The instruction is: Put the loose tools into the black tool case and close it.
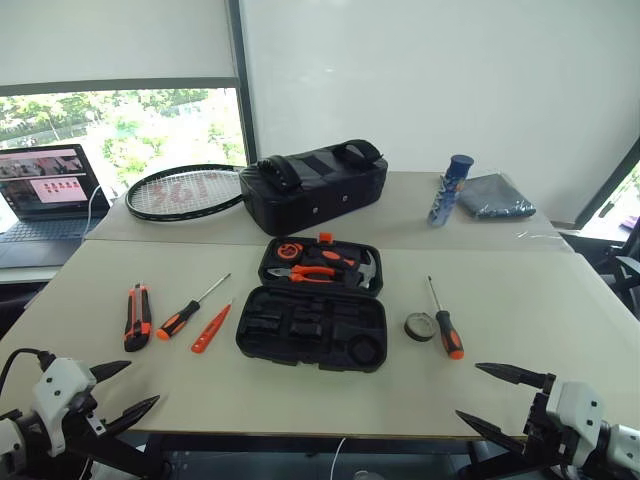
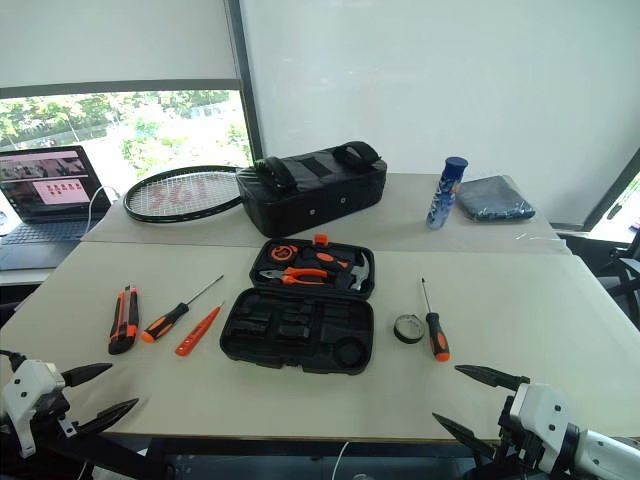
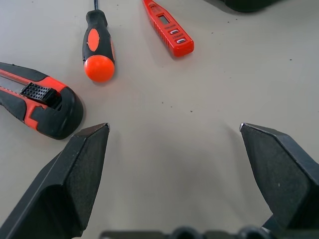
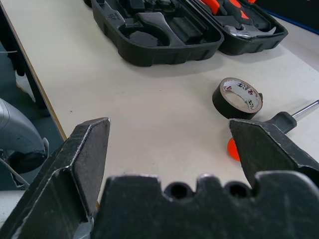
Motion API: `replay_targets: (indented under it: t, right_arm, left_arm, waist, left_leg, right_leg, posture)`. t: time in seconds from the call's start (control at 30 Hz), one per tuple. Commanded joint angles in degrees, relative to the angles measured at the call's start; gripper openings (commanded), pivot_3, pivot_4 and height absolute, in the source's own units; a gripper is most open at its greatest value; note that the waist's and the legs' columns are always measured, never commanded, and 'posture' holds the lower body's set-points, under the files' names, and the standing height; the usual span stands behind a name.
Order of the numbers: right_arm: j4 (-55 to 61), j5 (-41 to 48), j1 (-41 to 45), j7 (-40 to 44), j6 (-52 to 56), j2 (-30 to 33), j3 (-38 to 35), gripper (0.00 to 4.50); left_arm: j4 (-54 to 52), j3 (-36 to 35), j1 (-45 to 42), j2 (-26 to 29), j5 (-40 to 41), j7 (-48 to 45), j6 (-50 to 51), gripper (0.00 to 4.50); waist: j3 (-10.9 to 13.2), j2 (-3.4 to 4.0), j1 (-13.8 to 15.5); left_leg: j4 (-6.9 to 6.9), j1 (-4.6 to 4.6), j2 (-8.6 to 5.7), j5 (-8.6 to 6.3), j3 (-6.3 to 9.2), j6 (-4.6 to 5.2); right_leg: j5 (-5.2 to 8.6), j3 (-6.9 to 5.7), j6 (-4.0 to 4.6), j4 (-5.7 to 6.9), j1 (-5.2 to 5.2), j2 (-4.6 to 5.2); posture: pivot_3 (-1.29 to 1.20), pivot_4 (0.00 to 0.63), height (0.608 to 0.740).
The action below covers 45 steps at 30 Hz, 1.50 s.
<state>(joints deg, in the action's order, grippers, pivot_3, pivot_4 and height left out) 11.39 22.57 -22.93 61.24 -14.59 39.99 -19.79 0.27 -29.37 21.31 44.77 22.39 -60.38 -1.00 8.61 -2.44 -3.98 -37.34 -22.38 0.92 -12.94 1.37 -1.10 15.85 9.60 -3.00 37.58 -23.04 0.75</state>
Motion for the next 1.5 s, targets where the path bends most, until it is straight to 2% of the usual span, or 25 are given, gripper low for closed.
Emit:
replay_targets:
  t: [0.03, 0.1, 0.17, 0.27, 0.4, 0.57, 0.7, 0.83, 0.9, 0.97, 1.07, 1.2, 1.33, 1.43, 1.5]
  right_arm:
    - [1.3, 2.4, 2.8, 0.5, -2.1, -1.5, 1.0, 4.41]
    - [5.0, 6.6, 6.4, 0.0, -1.2, -4.5, 4.2, 4.41]
    - [8.9, 11.9, 8.5, -0.5, 3.0, -5.9, 5.7, 4.41]
    - [10.8, 13.5, 10.6, -1.8, 3.3, -7.6, 6.0, 4.41]
    - [11.4, 13.1, 10.4, -0.7, 2.6, -8.5, 7.6, 4.41]
    - [9.4, 12.3, 11.3, 1.4, 1.8, -9.2, 9.2, 4.41]
    - [8.8, 12.0, 11.6, 2.1, 1.8, -9.0, 9.7, 4.41]
    - [7.6, 11.1, 11.7, 2.6, 1.0, -9.5, 10.3, 4.41]
    - [7.2, 10.5, 11.9, 2.6, 0.7, -9.7, 10.7, 4.41]
    - [6.9, 9.9, 12.1, 2.6, 0.4, -9.8, 11.0, 4.41]
    - [6.5, 9.2, 12.2, 2.3, -0.1, -10.0, 11.1, 4.41]
    - [6.8, 8.4, 11.3, 1.6, -0.8, -10.2, 11.1, 4.41]
    - [7.7, 7.7, 9.6, 0.7, -1.4, -10.4, 11.0, 4.41]
    - [8.3, 7.6, 8.5, 0.3, -1.8, -10.3, 10.7, 4.50]
    - [8.6, 7.5, 7.5, 0.1, -2.3, -10.2, 10.3, 4.50]
  left_arm:
    - [-2.8, -3.9, 0.9, 0.7, 5.2, -0.1, 5.0, 4.49]
    - [-3.8, -9.0, 3.2, 1.1, 11.3, 1.2, 14.3, 4.49]
    - [-4.3, -11.8, 7.7, 1.6, 13.3, 4.6, 25.3, 4.49]
    - [-6.1, -14.7, 10.8, 0.7, 15.1, 7.0, 31.7, 4.49]
    - [-8.0, -18.6, 11.4, 1.2, 19.6, 9.2, 40.1, 4.49]
    - [-12.5, -18.6, 6.6, 5.0, 23.3, 9.1, 45.7, 4.49]
    - [-14.9, -15.1, -1.8, 11.4, 25.7, 10.6, 51.9, 4.49]
    - [-10.4, -1.6, -18.8, 19.7, 22.8, 13.0, 56.5, 4.49]
    - [-6.3, 8.1, -28.7, 21.8, 19.3, 14.0, 59.2, 4.49]
    - [-1.6, 18.5, -39.6, 21.3, 14.0, 14.6, 60.4, 4.49]
    - [4.2, 27.9, -50.3, 18.6, 8.4, 14.8, 60.5, 4.49]
    - [11.5, 35.6, -58.1, 15.3, 2.1, 14.0, 59.4, 4.49]
    - [16.7, 41.2, -61.7, 13.5, -2.7, 11.3, 57.7, 4.49]
    - [19.0, 43.2, -62.8, 12.9, -4.8, 9.0, 56.9, 3.82]
    - [20.7, 43.7, -63.5, 11.8, -5.9, 8.2, 56.5, 3.09]
  waist:
    - [0.0, 0.00, 0.0]
    - [0.1, -0.23, -0.6]
    - [0.1, -0.17, -1.3]
    - [0.2, 0.05, -1.6]
    - [0.2, -0.15, -0.7]
    - [0.1, -0.21, 0.1]
    - [0.1, -0.22, 0.4]
    - [0.2, -0.11, 0.5]
    - [0.3, -0.05, 0.5]
    - [0.3, 0.05, 0.3]
    - [0.3, 0.09, 0.0]
    - [0.4, 0.08, -0.1]
    - [0.4, 0.08, 0.2]
    - [0.4, 0.07, 0.2]
    - [0.4, 0.08, 0.3]
  left_leg:
    - [0.00, 0.00, 0.00, 0.00, 0.00, 0.00]
    - [0.01, 0.01, 0.07, 0.00, 0.01, 0.00]
    - [0.02, 0.04, 0.30, -0.02, 0.06, -0.02]
    - [0.05, 0.07, 0.28, -0.12, 0.15, 0.00]
    - [0.06, 0.02, 0.10, -0.12, 0.26, 0.00]
    - [0.05, 0.05, 0.04, -0.12, 0.20, 0.00]
    - [0.04, 0.06, 0.05, -0.11, 0.23, 0.00]
    - [0.02, 0.15, 0.05, -0.11, 0.24, -0.01]
    - [0.02, 0.16, -0.03, -0.11, 0.26, -0.01]
    - [0.05, 0.17, -0.09, -0.11, 0.23, -0.01]
    - [0.06, 0.06, -0.10, -0.12, 0.21, -0.01]
    - [0.06, -0.25, -0.11, -0.13, 0.19, -0.02]
    - [-0.01, -0.41, -0.12, -0.13, 0.27, -0.02]
    - [-0.15, -0.48, -0.12, -0.13, 0.29, -0.02]
    - [-0.25, -0.53, -0.12, -0.13, 0.35, -0.02]
  right_leg:
    - [0.00, 0.00, 0.00, 0.00, 0.00, 0.00]
    - [0.00, -0.02, 0.01, 0.04, -0.02, -0.04]
    - [-0.03, -0.10, 0.07, 0.08, -0.01, -0.18]
    - [0.05, -0.12, 0.14, 0.14, -0.02, -0.11]
    - [0.13, -0.55, 0.14, 0.19, -0.01, 0.16]
    - [0.18, -1.10, 0.21, 0.21, 0.07, 0.62]
    - [0.19, -1.31, 0.26, 0.22, 0.16, 0.67]
    - [0.20, -1.45, 0.26, 0.17, 0.35, 0.69]
    - [0.20, -1.47, 0.25, 0.18, 0.38, 0.68]
    - [0.20, -1.51, 0.26, 0.13, 0.39, 0.64]
    - [0.17, -1.55, 0.30, 0.15, 0.22, 0.57]
    - [-0.01, -1.61, 0.61, 0.42, -0.20, 0.56]
    - [-0.01, -1.78, 0.61, 0.40, -0.27, 0.58]
    - [-0.01, -1.81, 0.61, 0.42, -0.27, 0.59]
    - [-0.01, -1.89, 0.61, 0.45, -0.26, 0.59]
  posture:
    - [0.00, 0.150, 0.740]
    - [0.00, 0.150, 0.740]
    - [0.00, 0.150, 0.740]
    - [0.00, 0.150, 0.740]
    - [0.00, 0.150, 0.740]
    - [0.00, 0.150, 0.740]
    - [0.00, 0.150, 0.740]
    - [0.00, 0.150, 0.740]
    - [0.00, 0.150, 0.740]
    - [0.00, 0.150, 0.740]
    - [0.00, 0.150, 0.740]
    - [0.00, 0.150, 0.740]
    - [0.00, 0.150, 0.740]
    - [0.00, 0.150, 0.740]
    - [0.00, 0.150, 0.740]
